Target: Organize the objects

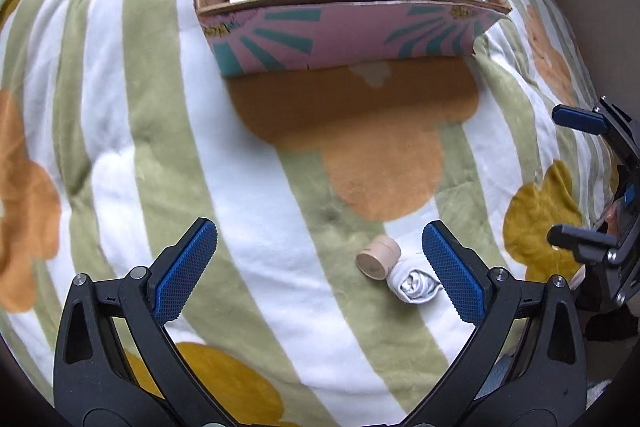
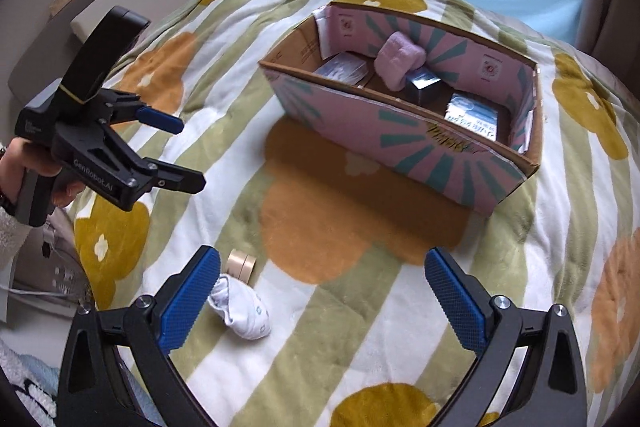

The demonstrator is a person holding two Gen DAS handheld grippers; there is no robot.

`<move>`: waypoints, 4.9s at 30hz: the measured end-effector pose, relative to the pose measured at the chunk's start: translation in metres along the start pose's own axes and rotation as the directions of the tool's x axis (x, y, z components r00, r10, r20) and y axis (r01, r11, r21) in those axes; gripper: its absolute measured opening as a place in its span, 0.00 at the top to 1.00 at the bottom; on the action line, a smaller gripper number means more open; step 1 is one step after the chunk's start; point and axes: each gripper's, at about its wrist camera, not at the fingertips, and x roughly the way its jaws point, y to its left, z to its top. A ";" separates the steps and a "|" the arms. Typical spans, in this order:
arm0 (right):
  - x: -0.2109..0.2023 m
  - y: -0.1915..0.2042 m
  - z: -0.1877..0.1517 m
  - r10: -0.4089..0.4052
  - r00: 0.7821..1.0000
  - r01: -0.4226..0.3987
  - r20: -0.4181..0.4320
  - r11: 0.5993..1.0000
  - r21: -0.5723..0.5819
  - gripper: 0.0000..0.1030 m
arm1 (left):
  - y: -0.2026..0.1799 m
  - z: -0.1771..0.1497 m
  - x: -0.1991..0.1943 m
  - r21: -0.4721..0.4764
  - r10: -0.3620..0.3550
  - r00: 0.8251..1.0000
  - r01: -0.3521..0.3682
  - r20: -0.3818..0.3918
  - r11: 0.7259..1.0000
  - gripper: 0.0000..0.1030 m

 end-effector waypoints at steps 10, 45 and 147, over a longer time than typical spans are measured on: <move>0.043 0.054 -0.050 0.026 0.999 -0.031 -0.037 0.992 -0.120 0.01 | -0.022 -0.016 0.054 -0.193 -0.039 0.991 0.014 -0.129 0.981 0.15; 0.119 0.070 -0.078 0.010 0.995 -0.031 -0.098 0.976 -0.216 0.62 | -0.035 -0.051 0.092 -0.269 -0.027 0.986 -0.019 -0.166 0.963 0.74; 0.054 -0.174 0.163 -0.264 0.963 0.247 -0.059 0.768 0.591 0.00 | 0.029 0.213 0.020 -0.068 0.119 0.957 -0.105 0.264 0.992 0.00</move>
